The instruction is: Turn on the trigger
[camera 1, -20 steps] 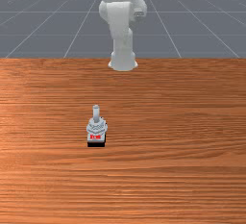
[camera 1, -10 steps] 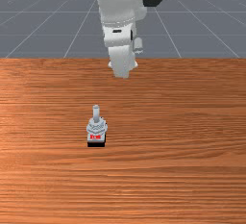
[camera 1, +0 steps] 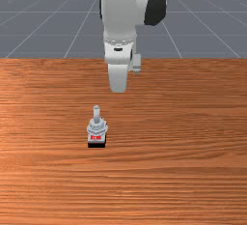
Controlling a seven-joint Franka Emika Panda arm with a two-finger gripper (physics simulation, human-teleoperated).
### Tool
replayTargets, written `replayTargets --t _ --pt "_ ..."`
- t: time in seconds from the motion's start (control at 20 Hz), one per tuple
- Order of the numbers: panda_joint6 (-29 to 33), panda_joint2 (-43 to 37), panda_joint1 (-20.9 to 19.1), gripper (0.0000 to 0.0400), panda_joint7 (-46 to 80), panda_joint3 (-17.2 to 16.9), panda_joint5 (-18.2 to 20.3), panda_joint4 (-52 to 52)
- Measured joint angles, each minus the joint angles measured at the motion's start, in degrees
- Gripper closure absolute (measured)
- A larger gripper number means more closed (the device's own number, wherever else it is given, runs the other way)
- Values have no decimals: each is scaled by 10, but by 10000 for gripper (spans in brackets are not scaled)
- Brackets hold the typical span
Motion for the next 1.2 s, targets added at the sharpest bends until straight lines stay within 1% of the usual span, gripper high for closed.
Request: replayTargets --t 0.05,0.15,0.25,0.45,0.5,0.6,0.8,0.85,0.9,0.95,1.0,1.05,1.15,1.2 --pt "10 -3 1 400 11 -2 1 -7" --pt "12 -3 3 400 71 -16 7 -7" --pt "11 0 -6 400 101 -30 13 -3" --pt "1 13 -51 400 -18 -34 17 17" --pt "-7 17 -67 400 -67 -27 33 24" --pt "2 19 -70 400 -72 -33 18 22" --pt "10 24 -75 400 -121 -24 14 15" --pt "22 19 -45 400 -22 -48 -35 5" --pt "23 18 -44 400 -23 -45 -29 3" --pt "15 28 -49 400 -36 -39 -12 21" --pt "4 42 -50 400 0 -39 13 44" --pt "-5 57 -45 400 35 -44 16 68" --pt "-8 63 -50 400 34 -48 19 76" --pt "-9 66 -57 400 11 -46 19 80"
